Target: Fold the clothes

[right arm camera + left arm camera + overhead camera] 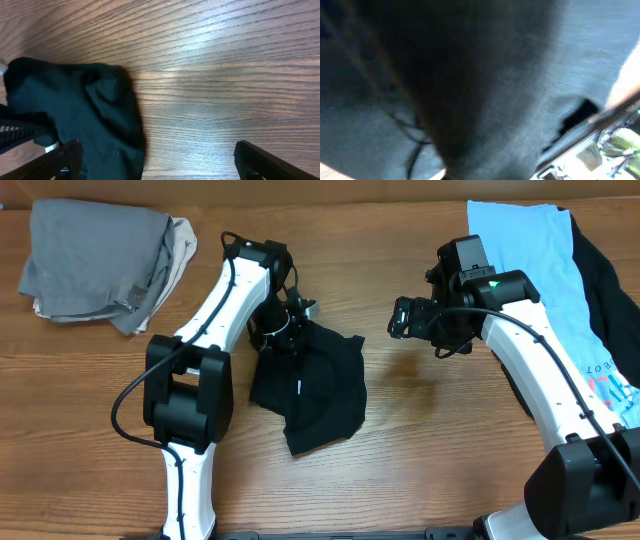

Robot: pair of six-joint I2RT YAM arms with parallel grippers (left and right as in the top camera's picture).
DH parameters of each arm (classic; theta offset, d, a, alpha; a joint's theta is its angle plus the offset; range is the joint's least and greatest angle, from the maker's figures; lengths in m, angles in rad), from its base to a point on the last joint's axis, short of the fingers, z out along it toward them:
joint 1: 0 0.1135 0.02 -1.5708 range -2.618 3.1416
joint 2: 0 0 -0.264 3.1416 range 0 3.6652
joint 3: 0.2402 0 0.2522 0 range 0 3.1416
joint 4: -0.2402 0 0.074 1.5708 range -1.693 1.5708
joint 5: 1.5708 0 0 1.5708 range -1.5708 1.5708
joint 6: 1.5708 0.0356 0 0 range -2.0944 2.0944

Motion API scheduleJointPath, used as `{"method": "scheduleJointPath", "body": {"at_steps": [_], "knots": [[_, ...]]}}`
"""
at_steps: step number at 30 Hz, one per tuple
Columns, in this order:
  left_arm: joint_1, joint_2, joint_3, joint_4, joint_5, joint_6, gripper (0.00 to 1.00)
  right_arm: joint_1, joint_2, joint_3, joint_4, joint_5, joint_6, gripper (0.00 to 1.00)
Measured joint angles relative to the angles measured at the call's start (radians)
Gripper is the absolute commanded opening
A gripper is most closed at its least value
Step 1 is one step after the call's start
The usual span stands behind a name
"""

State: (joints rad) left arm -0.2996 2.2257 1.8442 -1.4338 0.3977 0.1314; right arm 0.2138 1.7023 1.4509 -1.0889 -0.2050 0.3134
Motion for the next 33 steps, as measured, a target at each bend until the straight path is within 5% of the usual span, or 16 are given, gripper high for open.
{"method": "scheduleJointPath", "body": {"at_steps": [14, 15, 16, 17, 19, 20, 33], "knots": [[0.058, -0.001, 0.090, -0.059, -0.402, -0.190, 0.06, 0.000, 0.000, 0.000, 0.014, 0.000, 0.000, 1.00], [0.069, -0.001, 0.095, -0.049, -0.434, -0.196, 0.14, 0.000, 0.000, 0.000, 0.016, 0.000, 0.000, 1.00], [0.079, -0.001, 0.096, -0.034, -0.461, -0.203, 0.32, 0.000, 0.000, 0.000, 0.018, 0.000, 0.000, 1.00], [0.088, -0.001, 0.096, -0.013, -0.483, -0.209, 0.63, 0.000, 0.000, 0.000, 0.019, 0.000, 0.000, 1.00], [0.105, -0.001, 0.096, 0.020, -0.519, -0.215, 0.90, 0.000, 0.000, 0.000, 0.023, 0.000, 0.000, 1.00], [0.111, -0.001, 0.096, 0.029, -0.531, -0.216, 0.95, 0.000, 0.000, 0.000, 0.023, 0.000, 0.000, 1.00], [0.176, -0.010, 0.100, -0.111, -0.507, -0.259, 0.90, 0.000, 0.000, 0.000, 0.023, 0.000, -0.031, 1.00]]}}
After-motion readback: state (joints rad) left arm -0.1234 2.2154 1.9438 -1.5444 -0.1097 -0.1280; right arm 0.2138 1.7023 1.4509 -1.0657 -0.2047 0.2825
